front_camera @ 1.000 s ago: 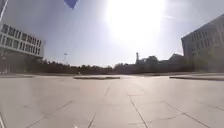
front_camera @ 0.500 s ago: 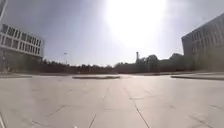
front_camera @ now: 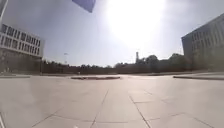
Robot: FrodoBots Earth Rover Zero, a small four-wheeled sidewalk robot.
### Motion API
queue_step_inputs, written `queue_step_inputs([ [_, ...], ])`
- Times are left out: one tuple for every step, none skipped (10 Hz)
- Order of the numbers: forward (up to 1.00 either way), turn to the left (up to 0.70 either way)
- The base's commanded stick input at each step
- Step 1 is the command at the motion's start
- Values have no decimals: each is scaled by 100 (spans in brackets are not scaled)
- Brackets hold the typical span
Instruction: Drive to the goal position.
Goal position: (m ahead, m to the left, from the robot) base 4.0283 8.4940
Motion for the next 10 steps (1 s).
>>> queue_step_inputs([
  [70, 0],
  [70, 0],
  [70, 0],
  [70, 0],
  [70, 0],
  [70, 0],
  [70, 0],
  [70, 0],
  [70, 0],
  [70, 0],
])
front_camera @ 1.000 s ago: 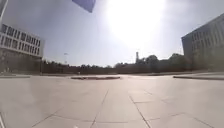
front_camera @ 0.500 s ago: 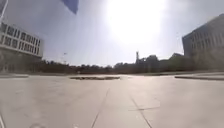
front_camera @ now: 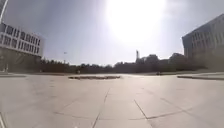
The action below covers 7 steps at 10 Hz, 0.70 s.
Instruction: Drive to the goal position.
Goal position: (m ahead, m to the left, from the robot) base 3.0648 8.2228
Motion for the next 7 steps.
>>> queue_step_inputs([
  [70, 0],
  [70, 0],
  [70, 0],
  [70, 0],
  [70, 0],
  [70, 0],
  [70, 0],
])
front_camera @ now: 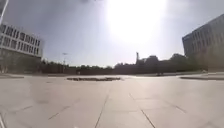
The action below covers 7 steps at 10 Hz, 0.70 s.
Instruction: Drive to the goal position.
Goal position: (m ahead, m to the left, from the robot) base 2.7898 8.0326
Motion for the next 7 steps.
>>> queue_step_inputs([
  [70, 0],
  [70, 0],
  [70, 0],
  [70, 0],
  [70, 0],
  [70, 0],
  [70, 0],
])
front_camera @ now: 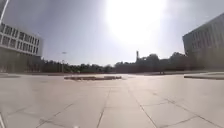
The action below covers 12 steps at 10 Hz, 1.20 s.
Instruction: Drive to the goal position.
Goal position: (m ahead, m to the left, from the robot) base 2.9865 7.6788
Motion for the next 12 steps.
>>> queue_step_inputs([
  [70, 0],
  [70, 0],
  [70, 0],
  [70, 0],
  [70, 0],
  [70, 0],
  [70, 0],
  [70, 0],
  [70, 0],
  [70, 0],
  [70, 0],
  [70, 0],
])
